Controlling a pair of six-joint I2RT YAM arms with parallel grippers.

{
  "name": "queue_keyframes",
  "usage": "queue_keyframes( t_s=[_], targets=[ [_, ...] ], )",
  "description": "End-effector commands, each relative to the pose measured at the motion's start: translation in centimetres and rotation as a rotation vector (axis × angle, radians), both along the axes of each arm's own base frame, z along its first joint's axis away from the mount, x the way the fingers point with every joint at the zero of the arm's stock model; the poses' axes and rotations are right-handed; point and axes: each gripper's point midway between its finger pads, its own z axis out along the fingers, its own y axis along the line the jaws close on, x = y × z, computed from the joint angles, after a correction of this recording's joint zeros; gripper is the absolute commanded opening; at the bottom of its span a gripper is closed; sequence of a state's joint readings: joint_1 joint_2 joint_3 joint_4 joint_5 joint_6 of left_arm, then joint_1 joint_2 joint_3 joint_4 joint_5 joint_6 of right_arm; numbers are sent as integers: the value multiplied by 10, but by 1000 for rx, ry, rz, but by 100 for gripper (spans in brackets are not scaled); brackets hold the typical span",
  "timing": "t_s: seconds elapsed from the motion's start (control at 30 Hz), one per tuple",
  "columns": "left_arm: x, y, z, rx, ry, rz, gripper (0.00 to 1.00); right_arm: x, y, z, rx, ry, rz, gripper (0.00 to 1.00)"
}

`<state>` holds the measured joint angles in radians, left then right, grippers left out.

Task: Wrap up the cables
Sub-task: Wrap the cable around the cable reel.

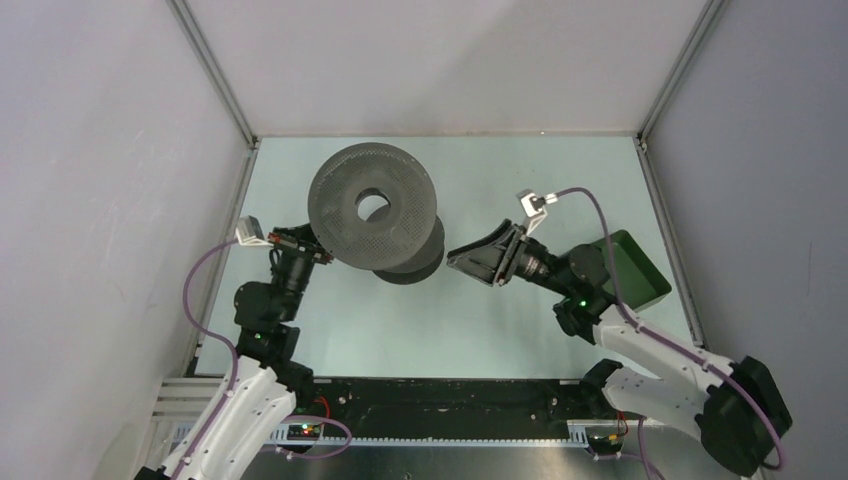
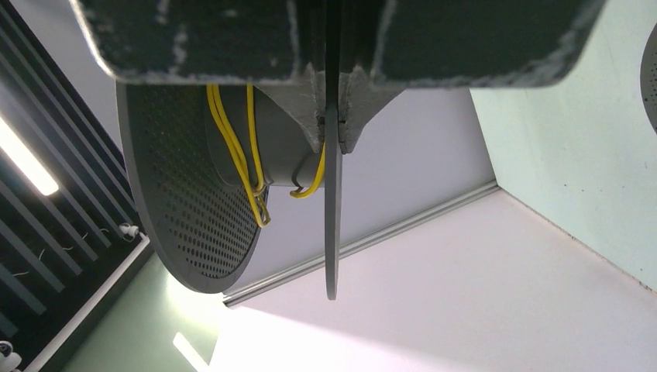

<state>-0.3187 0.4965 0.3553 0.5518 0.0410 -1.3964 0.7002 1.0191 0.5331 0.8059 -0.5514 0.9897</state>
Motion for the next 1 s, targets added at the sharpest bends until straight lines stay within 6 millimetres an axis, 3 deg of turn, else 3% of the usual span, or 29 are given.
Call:
queue_keyframes(
  t_s=[0.0,0.07,0.3,0.6,0.97],
  targets=[
    [-15,-1,25,-9,-110,-21,0,13,-21,24,48,-19,-98,53],
    [-17,-5,25,22,-126,-32,0,22,-23,30,66,-4,-124,58],
    [-12,-13,14,61,-101,-64,0,33,-11,53,155,-2,-69,58],
    [-4,-13,-2,77,-64,-44,0,45,-2,55,176,14,-62,57],
    [-2,-11,-2,65,-58,-35,0,49,-15,60,204,30,-151,56]
  ],
)
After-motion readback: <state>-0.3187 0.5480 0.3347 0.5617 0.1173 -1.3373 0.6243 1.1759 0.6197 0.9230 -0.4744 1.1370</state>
